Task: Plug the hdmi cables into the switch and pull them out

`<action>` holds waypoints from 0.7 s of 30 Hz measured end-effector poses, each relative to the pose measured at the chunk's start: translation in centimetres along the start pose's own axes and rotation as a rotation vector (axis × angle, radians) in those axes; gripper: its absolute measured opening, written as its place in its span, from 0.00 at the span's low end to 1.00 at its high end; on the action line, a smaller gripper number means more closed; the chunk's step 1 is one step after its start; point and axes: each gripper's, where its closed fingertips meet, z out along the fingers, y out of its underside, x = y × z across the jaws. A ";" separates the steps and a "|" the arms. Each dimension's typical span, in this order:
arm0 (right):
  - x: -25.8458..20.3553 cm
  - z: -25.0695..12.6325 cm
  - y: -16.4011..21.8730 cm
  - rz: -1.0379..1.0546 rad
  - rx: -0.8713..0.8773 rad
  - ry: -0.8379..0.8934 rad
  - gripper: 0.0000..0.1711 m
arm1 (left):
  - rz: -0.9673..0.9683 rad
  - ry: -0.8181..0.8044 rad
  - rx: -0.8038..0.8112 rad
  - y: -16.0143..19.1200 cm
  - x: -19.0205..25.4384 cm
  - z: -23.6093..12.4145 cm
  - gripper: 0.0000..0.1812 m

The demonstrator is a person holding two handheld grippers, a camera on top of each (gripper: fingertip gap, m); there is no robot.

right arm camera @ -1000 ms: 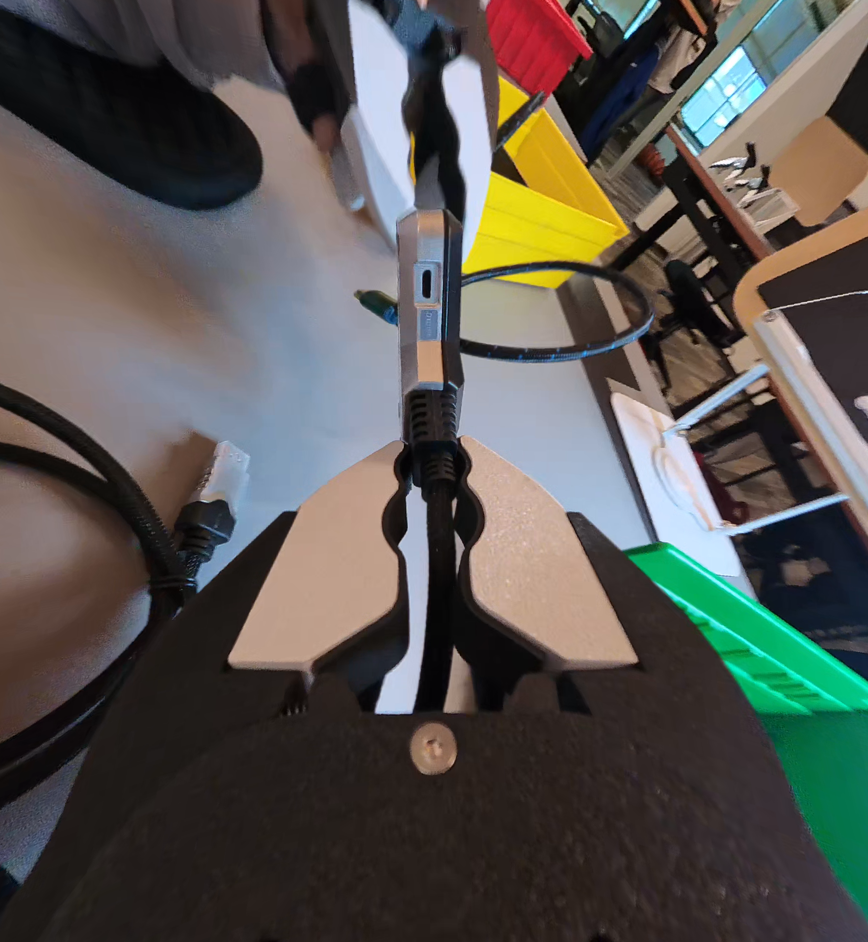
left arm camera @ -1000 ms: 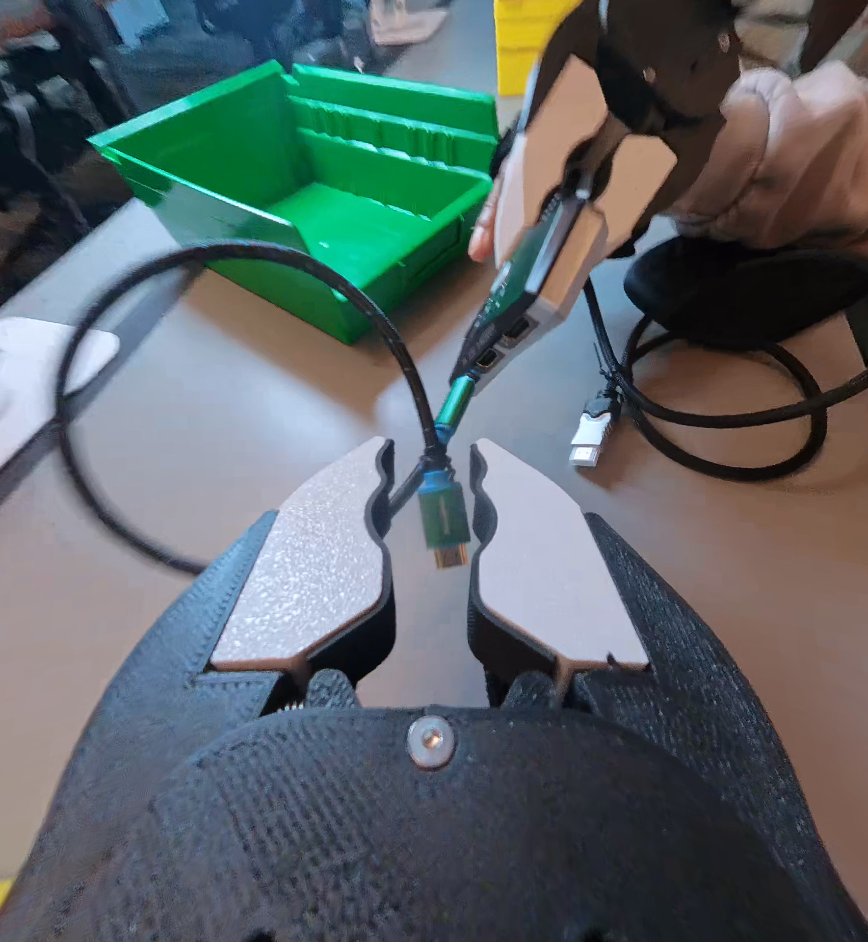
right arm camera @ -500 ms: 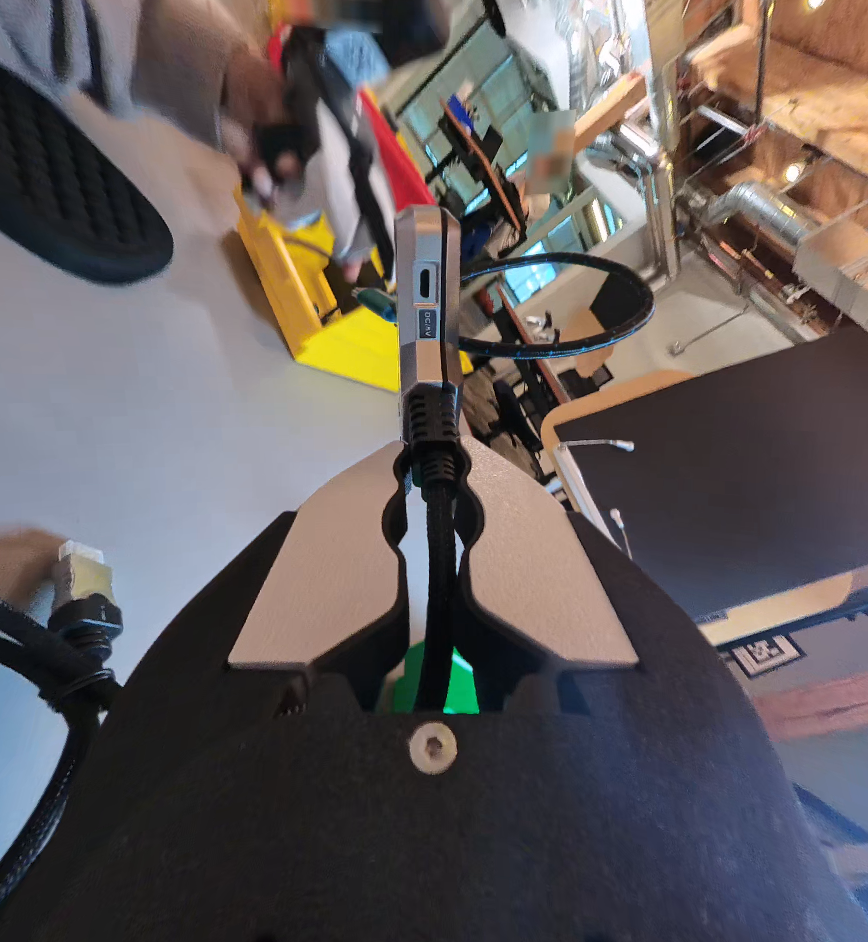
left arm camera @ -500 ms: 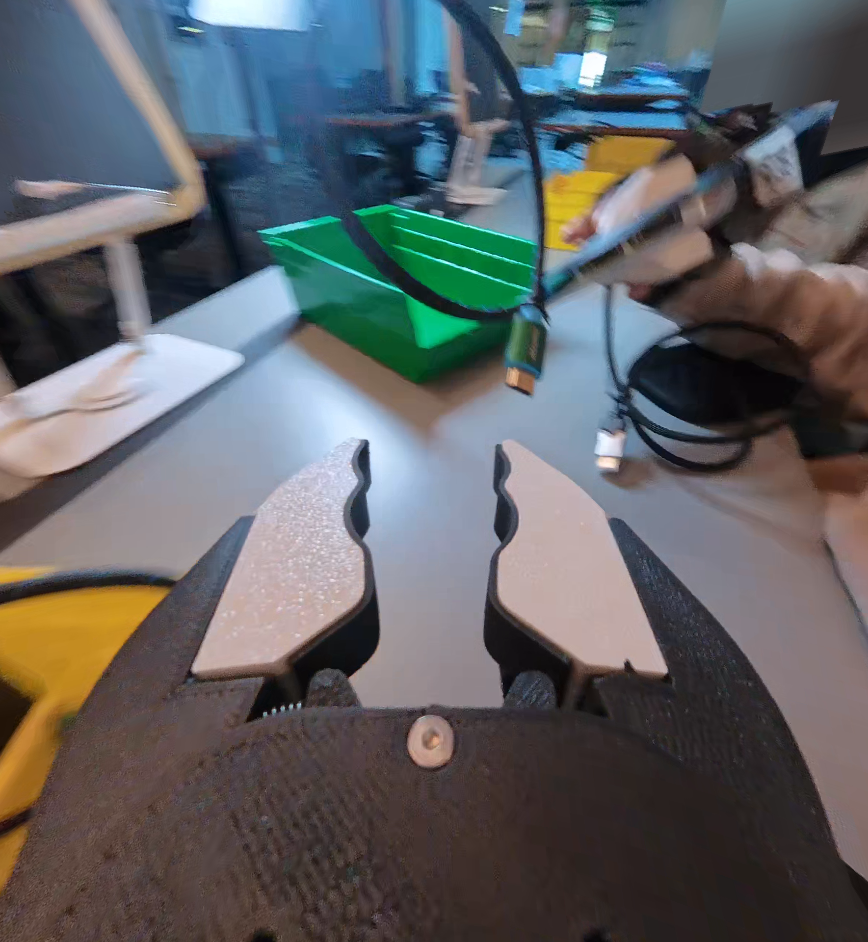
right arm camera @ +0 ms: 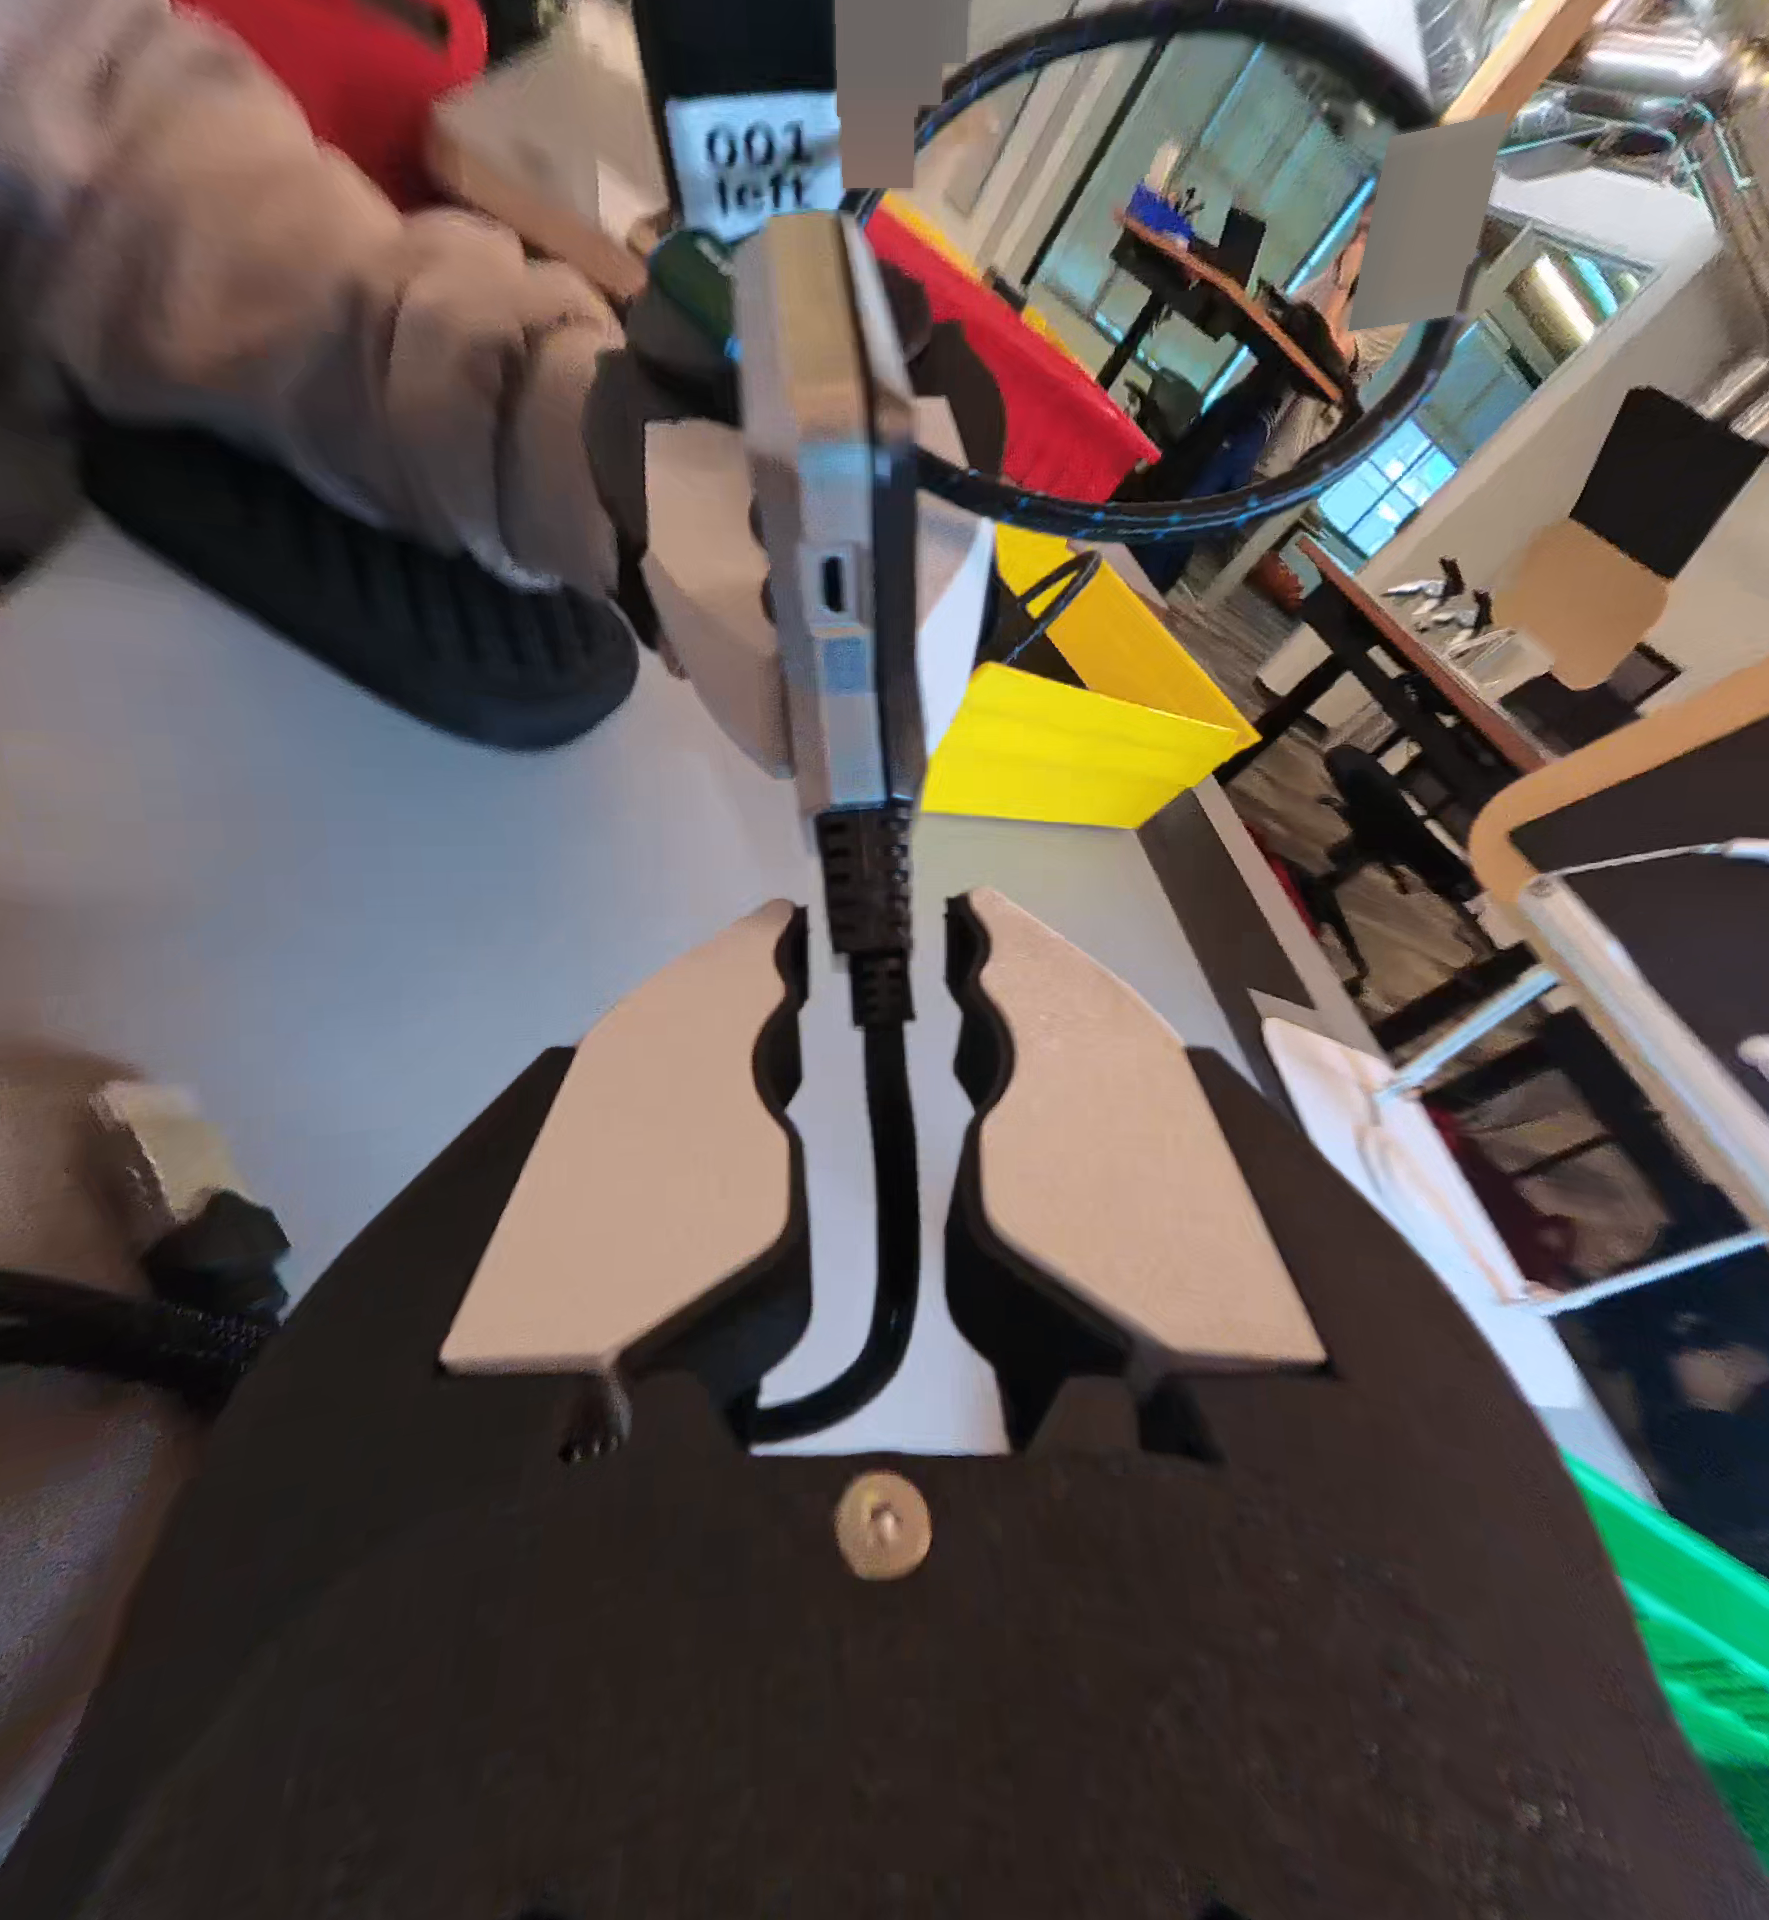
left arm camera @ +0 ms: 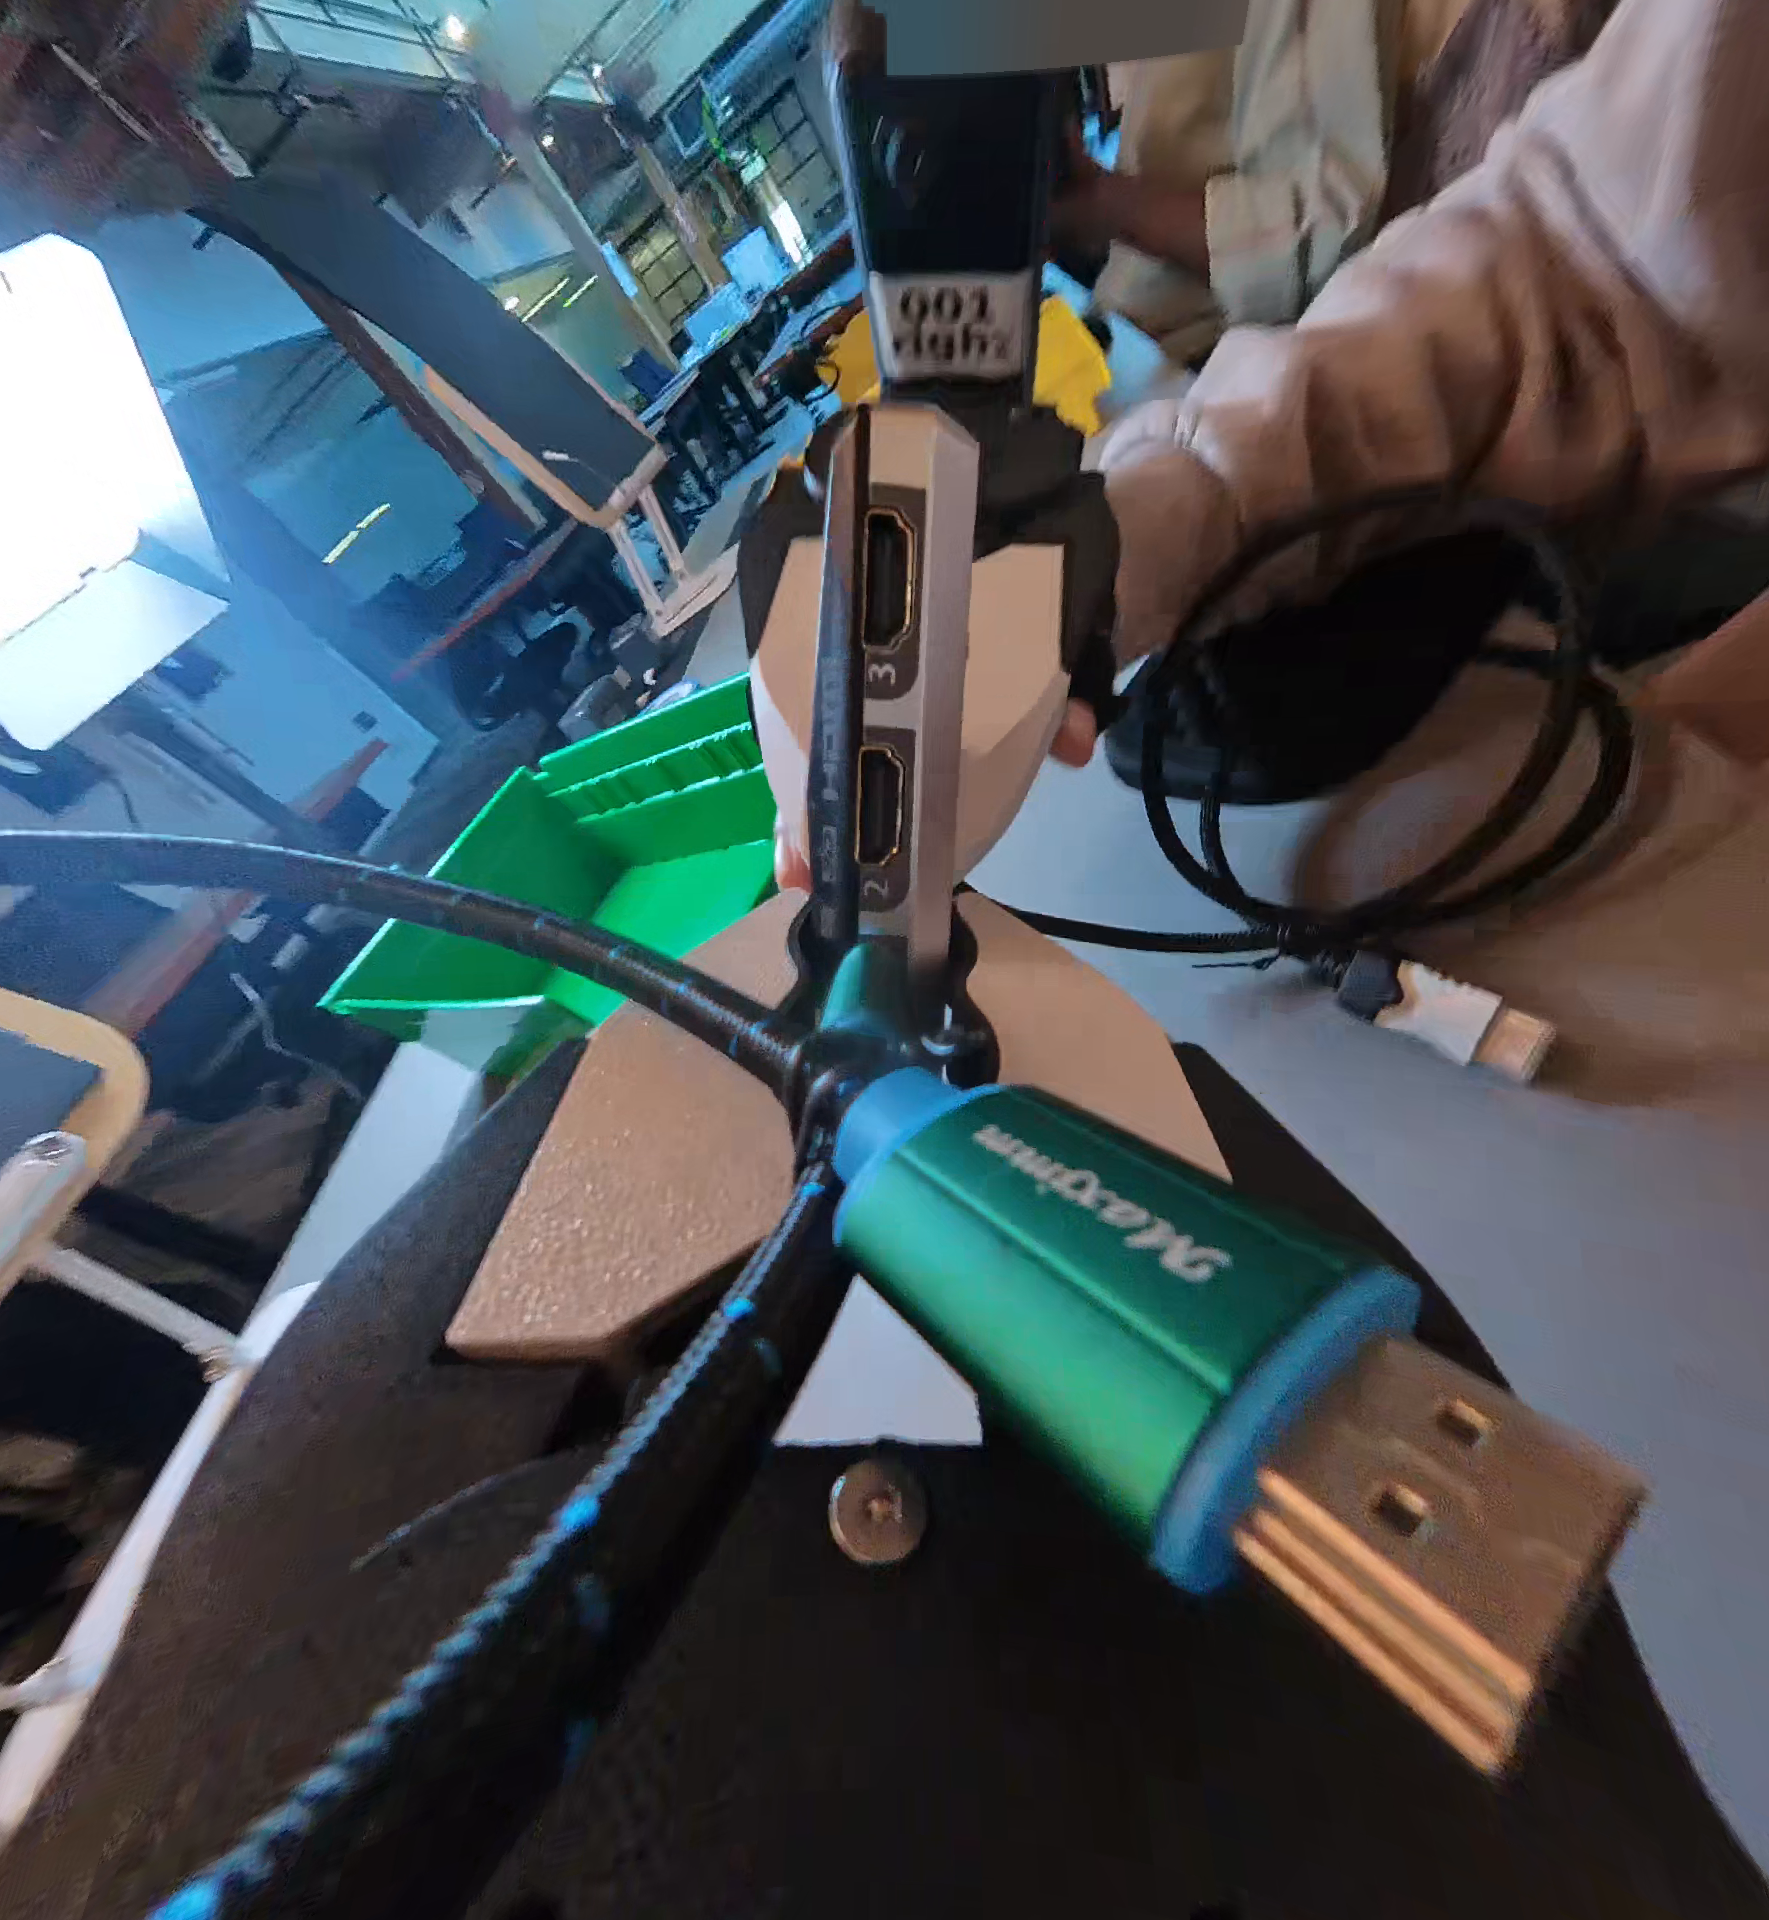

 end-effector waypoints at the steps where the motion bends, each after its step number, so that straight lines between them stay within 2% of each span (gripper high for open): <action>1: -0.4 0.2 -0.1 -0.049 -0.024 -0.005 0.19 | 0.016 -0.011 0.003 0.1 0.1 -0.3 0.11; 4: -2.0 1.7 -0.9 -0.161 -0.063 -0.006 0.29 | 0.141 -0.003 -0.051 0.9 0.9 -0.2 0.12; 5: -2.5 2.2 -1.5 -0.211 -0.042 0.004 0.27 | 0.204 0.002 -0.087 1.5 1.2 0.1 0.12; 7: -2.8 2.3 -2.1 -0.290 -0.052 0.031 0.13 | 0.239 0.018 -0.074 1.5 2.0 0.5 0.12; 10: -2.6 2.3 -1.8 -0.348 -0.112 0.072 0.13 | 0.213 -0.012 -0.071 1.8 1.8 0.6 0.12; 13: -1.5 2.1 -1.1 -0.384 -0.169 0.140 0.13 | 0.094 -0.051 -0.137 4.2 0.4 -0.2 0.13; 17: 1.9 0.2 0.9 -0.416 -0.260 0.276 0.13 | -0.022 -0.186 -0.186 5.9 -2.8 -4.3 0.11; 21: 5.0 -1.9 2.9 -0.441 -0.354 0.389 0.13 | -0.116 -0.420 -0.225 5.5 -7.5 -11.1 0.14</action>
